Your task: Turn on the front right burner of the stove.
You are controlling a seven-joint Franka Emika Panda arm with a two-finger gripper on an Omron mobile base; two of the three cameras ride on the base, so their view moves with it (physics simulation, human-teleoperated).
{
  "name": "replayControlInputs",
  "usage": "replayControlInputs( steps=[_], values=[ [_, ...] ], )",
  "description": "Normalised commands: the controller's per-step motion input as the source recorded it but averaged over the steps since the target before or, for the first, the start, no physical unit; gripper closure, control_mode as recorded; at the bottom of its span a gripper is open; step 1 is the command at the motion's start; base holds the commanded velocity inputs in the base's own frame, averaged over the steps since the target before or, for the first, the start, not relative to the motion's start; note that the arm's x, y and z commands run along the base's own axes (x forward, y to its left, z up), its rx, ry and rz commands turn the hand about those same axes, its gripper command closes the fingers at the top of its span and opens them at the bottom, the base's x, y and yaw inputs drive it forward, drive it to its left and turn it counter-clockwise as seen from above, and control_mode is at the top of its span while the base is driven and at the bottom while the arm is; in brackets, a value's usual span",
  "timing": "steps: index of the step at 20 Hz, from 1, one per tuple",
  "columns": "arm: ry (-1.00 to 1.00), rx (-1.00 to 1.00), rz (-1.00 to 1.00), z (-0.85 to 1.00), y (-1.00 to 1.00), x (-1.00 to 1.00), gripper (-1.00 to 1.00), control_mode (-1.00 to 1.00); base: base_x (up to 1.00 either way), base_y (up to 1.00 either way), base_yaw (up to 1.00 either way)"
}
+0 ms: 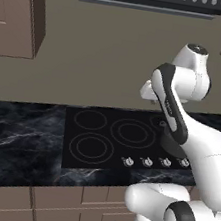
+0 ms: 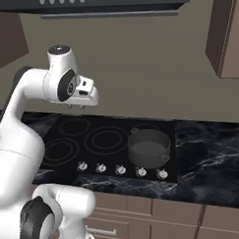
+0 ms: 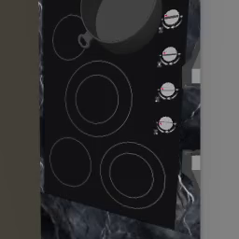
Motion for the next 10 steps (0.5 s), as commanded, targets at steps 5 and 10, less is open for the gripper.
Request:
replayControlInputs(
  steps=[5,10],
  values=[
    [-0.01,0.00,0.00,-0.10,-0.45,-0.02,-1.00,-1.00,0.00,0.00,0.00],
    [0.03,0.00,-0.01,-0.36,-0.98,-0.06,-1.00,-1.00,0.00,0.00,0.00]
  ],
)
